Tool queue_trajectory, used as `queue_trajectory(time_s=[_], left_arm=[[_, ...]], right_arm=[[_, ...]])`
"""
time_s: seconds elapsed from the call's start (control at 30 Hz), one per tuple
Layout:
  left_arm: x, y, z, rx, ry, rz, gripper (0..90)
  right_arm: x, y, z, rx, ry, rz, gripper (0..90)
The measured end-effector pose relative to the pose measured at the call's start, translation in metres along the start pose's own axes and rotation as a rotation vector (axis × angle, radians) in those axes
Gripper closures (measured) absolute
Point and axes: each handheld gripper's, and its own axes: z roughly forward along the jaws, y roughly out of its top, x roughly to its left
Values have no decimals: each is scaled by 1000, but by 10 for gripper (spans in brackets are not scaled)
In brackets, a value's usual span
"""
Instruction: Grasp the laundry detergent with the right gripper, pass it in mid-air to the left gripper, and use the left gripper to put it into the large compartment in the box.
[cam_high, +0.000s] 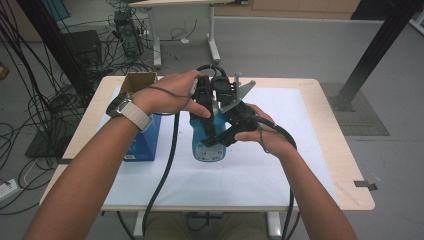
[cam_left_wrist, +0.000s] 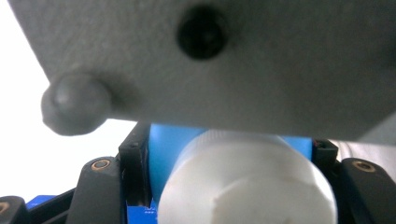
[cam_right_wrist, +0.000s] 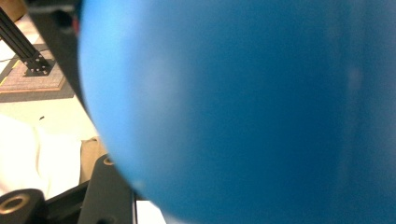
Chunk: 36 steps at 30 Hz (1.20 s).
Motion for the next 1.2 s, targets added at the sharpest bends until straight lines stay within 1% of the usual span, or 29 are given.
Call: queue_trajectory(time_s=[0.03, 0.07, 0.1, 0.13, 0.17, 0.2, 0.23, 0.27, 0.3, 0.33, 0.37, 0.4, 0.47, 0.5, 0.53, 0.6, 0.63, 0.67, 0.7, 0.73, 0.77, 0.8, 0.87, 1.03, 1.07, 1.13, 1.17, 1.2], left_arm=[[0, 0, 0, 2, 1, -1, 376], [-1, 0, 0, 3, 4, -1, 376], [-1, 0, 0, 3, 12, 1, 376], [-2, 0, 0, 1, 13, 0, 376], [-2, 0, 0, 4, 10, 0, 376], [-2, 0, 0, 2, 10, -1, 376], [-2, 0, 0, 3, 9, -2, 376], [-2, -1, 0, 3, 10, -3, 375], [-2, -1, 0, 2, 11, -5, 375], [-3, -1, -1, 2, 10, -5, 375], [-3, -1, -1, 1, 8, -5, 376], [-3, -2, -1, 2, 8, -7, 375], [-4, -2, -2, 2, 9, -6, 375], [-4, -2, -2, 0, 9, -7, 375], [-4, -2, -2, 0, 8, -8, 375], [-4, -3, -3, 0, 10, -8, 375], [-5, -3, -3, 0, 10, -7, 375], [-5, -3, -3, -2, 11, -10, 375], [-5, -3, -3, -1, 10, -10, 375], [-5, -3, -4, 0, 9, -10, 375], [-5, -3, -4, -1, 11, -9, 375], [-5, -3, -4, -1, 11, -10, 375], [-5, -3, -4, -3, 13, -10, 375], [-5, -3, -4, -3, 14, -10, 375], [-5, -3, -4, -4, 13, -10, 375], [-5, -3, -4, -1, 11, -11, 375], [-5, -3, -4, -1, 11, -11, 375], [-5, -3, -4, -1, 11, -11, 375]], right_arm=[[1, 0, 0, -4, 10, 10, 441], [0, 0, 0, 2, -4, 1, 441], [0, 0, 0, -2, 1, -10, 441], [0, 0, 0, -6, 8, -7, 441], [1, 0, 0, 2, -3, -2, 441], [1, 0, 0, 2, -2, -5, 441], [2, 1, 0, -2, 8, 8, 441], [1, 1, 0, 2, -3, -8, 441], [2, 1, 0, 5, -3, 0, 441], [1, 1, 1, -1, -2, -17, 441], [2, 1, 1, 1, 1, -9, 441], [3, 2, 1, -3, 14, 3, 441], [2, 2, 1, -1, 2, -17, 441], [3, 3, 0, 4, -1, -2, 441], [3, 3, 1, -7, 14, -14, 441], [2, 3, 1, 1, 1, -24, 441], [3, 4, 1, 2, 1, -18, 441], [4, 4, 1, -2, 11, -8, 441], [2, 4, 1, -4, 1, -38, 441], [4, 4, 1, -2, 12, -8, 441], [5, 5, 1, -2, 13, -6, 441], [3, 4, 1, 2, 2, -20, 441], [4, 4, 0, 2, 1, -20, 441], [3, 4, 0, -1, -1, -37, 441], [3, 4, 0, 3, -3, -27, 441], [2, 4, 0, -2, -1, -38, 441], [3, 5, 0, 3, 0, -21, 441], [3, 5, 0, 3, 0, -20, 441]])
